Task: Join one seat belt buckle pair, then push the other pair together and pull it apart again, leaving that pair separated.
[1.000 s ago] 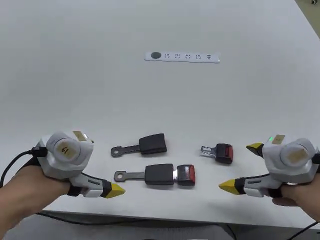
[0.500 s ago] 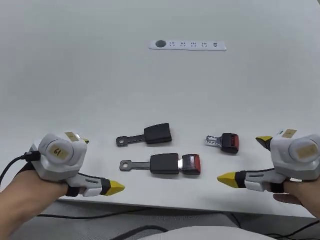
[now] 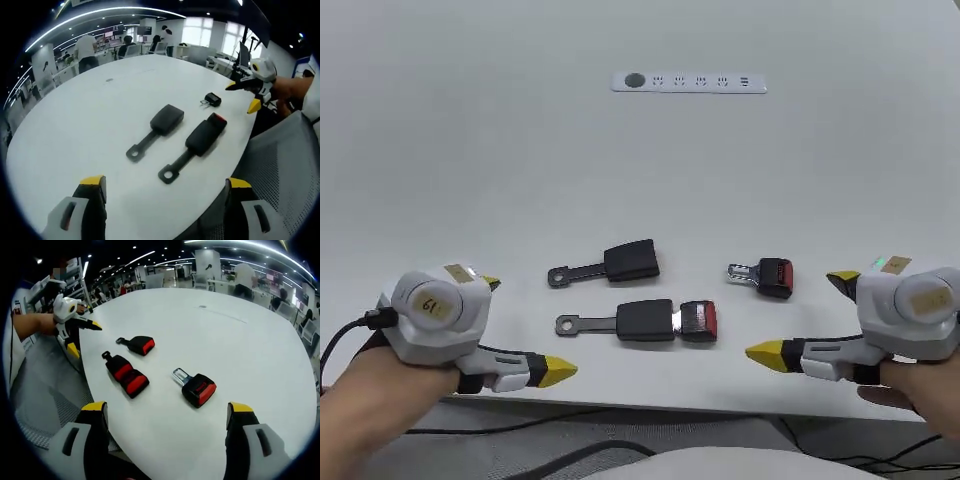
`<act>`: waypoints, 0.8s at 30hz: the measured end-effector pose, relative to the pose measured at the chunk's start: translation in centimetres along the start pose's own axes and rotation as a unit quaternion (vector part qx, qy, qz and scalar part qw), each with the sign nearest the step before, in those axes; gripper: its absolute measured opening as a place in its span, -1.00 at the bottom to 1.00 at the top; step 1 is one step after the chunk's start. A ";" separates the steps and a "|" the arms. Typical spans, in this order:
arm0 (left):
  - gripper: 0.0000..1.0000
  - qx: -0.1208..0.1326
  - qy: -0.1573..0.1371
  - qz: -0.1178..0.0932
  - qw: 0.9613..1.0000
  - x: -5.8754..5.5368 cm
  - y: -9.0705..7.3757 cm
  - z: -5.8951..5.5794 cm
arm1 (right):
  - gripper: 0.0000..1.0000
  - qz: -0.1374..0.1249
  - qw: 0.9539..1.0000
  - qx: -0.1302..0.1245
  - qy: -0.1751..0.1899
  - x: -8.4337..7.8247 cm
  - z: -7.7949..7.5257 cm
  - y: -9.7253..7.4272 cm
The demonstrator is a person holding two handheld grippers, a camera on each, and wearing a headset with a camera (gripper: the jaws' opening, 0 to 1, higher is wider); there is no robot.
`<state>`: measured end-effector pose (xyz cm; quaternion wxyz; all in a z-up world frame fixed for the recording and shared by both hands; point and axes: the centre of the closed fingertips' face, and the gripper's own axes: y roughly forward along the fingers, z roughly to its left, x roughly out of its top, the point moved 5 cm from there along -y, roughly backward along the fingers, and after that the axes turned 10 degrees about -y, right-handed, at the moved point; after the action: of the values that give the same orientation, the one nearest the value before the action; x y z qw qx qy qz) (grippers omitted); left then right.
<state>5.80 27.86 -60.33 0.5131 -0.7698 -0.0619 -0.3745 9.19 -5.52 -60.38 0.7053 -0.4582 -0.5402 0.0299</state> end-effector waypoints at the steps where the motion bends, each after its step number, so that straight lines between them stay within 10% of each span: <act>1: 1.00 0.000 -0.002 -0.001 1.000 0.0 0.0 -0.1 | 0.99 -0.001 1.000 -0.001 0.001 0.0 0.0 0.0; 24: 1.00 0.003 -0.003 -0.016 1.000 0.0 0.2 -0.7 | 0.95 0.003 1.000 -0.003 0.010 -0.4 0.7 0.6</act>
<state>5.52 27.17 -60.40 0.5091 -0.7684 -0.0766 -0.3803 8.71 -4.96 -61.13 0.7093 -0.4617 -0.5321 0.0257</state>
